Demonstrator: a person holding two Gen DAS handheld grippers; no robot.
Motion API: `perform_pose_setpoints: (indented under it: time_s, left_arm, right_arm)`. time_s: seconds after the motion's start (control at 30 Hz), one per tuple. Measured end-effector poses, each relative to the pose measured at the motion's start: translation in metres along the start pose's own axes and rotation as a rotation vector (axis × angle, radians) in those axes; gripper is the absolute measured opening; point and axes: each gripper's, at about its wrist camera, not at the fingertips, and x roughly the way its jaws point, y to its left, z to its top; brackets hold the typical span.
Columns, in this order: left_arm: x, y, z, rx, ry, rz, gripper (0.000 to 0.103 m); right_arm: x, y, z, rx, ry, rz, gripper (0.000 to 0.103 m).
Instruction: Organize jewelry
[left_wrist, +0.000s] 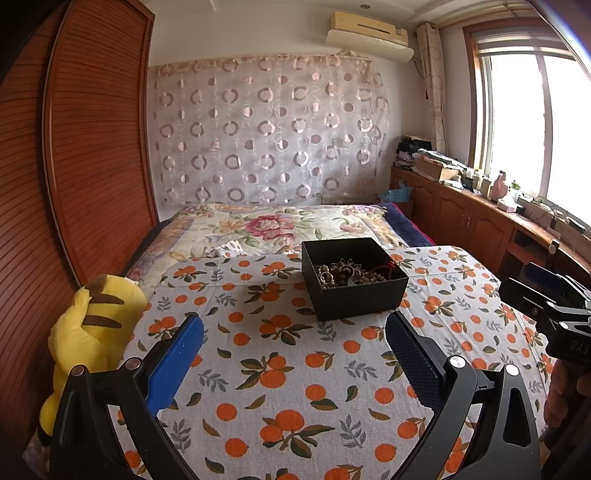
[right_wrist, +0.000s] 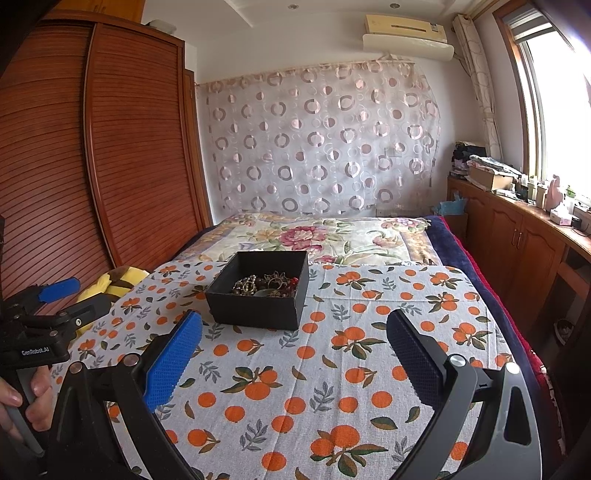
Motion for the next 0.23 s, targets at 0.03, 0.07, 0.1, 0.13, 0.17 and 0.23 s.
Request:
perform_pose_setpoints:
  time_s: [0.03, 0.07, 0.1, 0.13, 0.17, 0.23]
  left_arm:
    - [-0.0002, -0.0002, 0.0002, -0.002, 0.0, 0.001, 0.095]
    - [-0.0006, -0.0008, 0.0007, -0.003, 0.001, -0.001, 0.095]
    - [-0.0011, -0.0006, 0.0009, -0.002, 0.002, -0.002, 0.095]
    - [-0.0014, -0.0012, 0.0012, -0.002, 0.003, -0.001, 0.095]
    - [-0.0019, -0.002, 0.0017, -0.002, 0.003, 0.001, 0.095]
    - [-0.0028, -0.0043, 0.0026, 0.0, 0.002, 0.002, 0.095]
  right_arm:
    - [0.0, -0.0002, 0.0001, 0.001, -0.001, 0.0, 0.101]
    - [0.0001, -0.0001, 0.0001, 0.001, -0.001, -0.001, 0.101]
    - [0.0001, -0.0001, 0.0, 0.001, 0.0, 0.0, 0.101]
    - [0.0, -0.0001, 0.0, 0.001, 0.0, 0.0, 0.101]
    - [0.0, 0.0, -0.0001, 0.001, 0.0, -0.001, 0.101]
    - [0.0, -0.0003, 0.0, 0.001, 0.0, -0.001, 0.101]
